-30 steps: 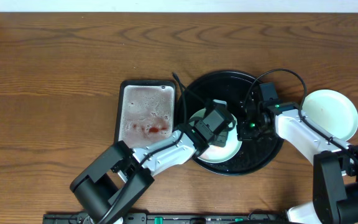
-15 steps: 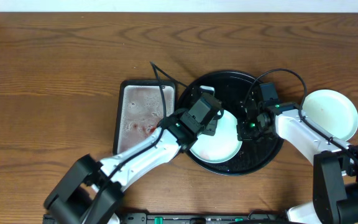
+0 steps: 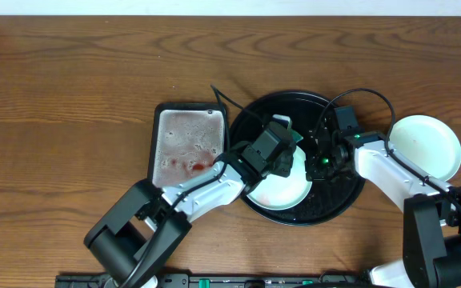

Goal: Clean dirty plates on tray and stack at the side
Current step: 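Scrub the pale green plate with the sponge while the right gripper holds it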

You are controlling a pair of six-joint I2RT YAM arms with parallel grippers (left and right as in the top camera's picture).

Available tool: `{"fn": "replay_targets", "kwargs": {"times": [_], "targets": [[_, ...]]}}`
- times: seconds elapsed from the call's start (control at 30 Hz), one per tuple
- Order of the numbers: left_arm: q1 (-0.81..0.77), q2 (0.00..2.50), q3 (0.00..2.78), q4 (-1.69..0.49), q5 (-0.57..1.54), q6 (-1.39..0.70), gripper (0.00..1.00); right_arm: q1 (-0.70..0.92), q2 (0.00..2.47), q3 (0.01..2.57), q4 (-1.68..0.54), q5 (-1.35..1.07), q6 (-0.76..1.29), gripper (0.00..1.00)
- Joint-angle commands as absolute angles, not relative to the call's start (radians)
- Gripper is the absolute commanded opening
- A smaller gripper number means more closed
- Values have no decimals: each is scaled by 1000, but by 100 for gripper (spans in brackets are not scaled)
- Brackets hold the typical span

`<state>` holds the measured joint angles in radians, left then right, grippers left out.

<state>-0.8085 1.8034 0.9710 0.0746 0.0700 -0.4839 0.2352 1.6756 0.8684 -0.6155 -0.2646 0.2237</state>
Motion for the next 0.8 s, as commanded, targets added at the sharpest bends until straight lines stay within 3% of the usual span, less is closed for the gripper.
{"fn": "replay_targets", "kwargs": {"times": [0.0, 0.33, 0.77], "targets": [[-809, 1810, 965, 63, 86, -494, 7, 238, 1681, 859, -620, -240, 224, 1], [-808, 1806, 965, -125, -200, -415, 7, 238, 1681, 859, -621, -240, 223, 1], [-811, 1719, 965, -62, 17, -416, 8, 238, 1681, 859, -620, -240, 223, 1]]}}
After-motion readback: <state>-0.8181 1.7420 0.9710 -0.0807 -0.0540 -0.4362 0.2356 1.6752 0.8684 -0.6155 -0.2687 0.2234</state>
